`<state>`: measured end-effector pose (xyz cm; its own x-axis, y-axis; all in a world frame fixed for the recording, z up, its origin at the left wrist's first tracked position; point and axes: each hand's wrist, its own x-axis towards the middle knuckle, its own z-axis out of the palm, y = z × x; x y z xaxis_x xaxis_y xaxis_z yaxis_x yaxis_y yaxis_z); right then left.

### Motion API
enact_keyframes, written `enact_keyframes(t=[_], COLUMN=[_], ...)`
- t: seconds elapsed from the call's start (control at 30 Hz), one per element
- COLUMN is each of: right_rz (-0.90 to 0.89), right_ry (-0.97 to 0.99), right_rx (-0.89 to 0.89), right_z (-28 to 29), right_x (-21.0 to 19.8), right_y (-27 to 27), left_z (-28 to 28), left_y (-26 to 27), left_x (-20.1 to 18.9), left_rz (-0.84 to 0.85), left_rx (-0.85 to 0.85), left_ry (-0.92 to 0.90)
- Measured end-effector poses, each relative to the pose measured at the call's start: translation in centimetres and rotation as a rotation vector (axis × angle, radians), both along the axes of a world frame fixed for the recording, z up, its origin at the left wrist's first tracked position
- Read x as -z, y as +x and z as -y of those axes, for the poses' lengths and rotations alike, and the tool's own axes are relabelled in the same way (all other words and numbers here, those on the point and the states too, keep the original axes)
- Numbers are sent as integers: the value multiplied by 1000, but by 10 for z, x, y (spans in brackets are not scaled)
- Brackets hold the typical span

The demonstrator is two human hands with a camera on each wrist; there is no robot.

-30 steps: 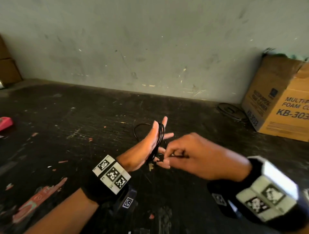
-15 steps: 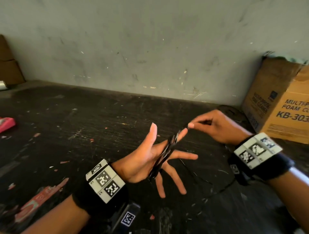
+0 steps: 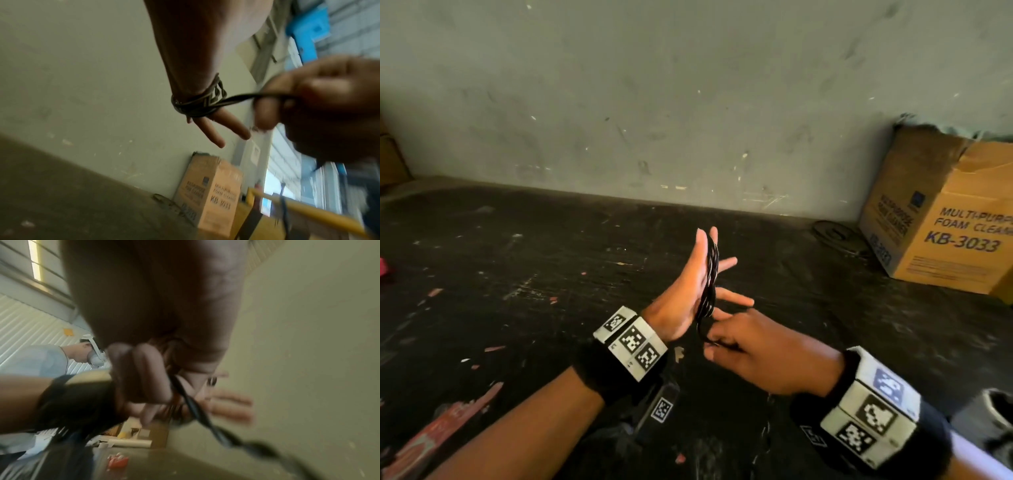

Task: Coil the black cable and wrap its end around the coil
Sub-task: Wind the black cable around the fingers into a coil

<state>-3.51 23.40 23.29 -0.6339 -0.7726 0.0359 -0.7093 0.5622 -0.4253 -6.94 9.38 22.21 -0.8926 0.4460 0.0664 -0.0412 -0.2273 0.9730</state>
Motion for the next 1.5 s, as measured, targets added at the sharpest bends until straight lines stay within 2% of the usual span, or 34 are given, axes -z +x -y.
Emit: enact_keyframes(t=[0.07,0.17,0.27,0.37,0.53,0.73,0.83,1.0,1.1,1.23,1.33,1.5], right_rz=[-13,-28,-13,18,53,65,8,-161,-214,-260,-219,-168], right_ry=[68,94,128,170,271,198,188,172,133,93,30,-90], right_rx=[-1,10,11,-42,-175,-184,-146,-41,-29,-10,35,63], right_z=[-8,-22,-30,-28,-8,6,5,-9,-16,-32,-51,-69], right_x=[-15,-40,-62,-70,-39,-21,-28,-66,-88,-109,-118,-105], right_y=[-3,-9,-12,-6,10,11,9,-7,-24,-50,-64,-75], left_z=[-6,-11,-15,-17,-5,1,3,4,0,-1,3,7], left_y=[3,10,18,15,-3,-11,-9,5,13,26,32,38], left_x=[8,18,18,7,8,14,18,24,30,26,20,10], left_rz=[-31,-62,-44,91,186,192,178,44,-19,-32,-6,-11], left_rx=[-12,74,76,-51,-203,-247,-242,-122,26,189,258,303], left_ry=[-139,-281,-361,-204,44,163,105,-221,-306,-217,-134,-64])
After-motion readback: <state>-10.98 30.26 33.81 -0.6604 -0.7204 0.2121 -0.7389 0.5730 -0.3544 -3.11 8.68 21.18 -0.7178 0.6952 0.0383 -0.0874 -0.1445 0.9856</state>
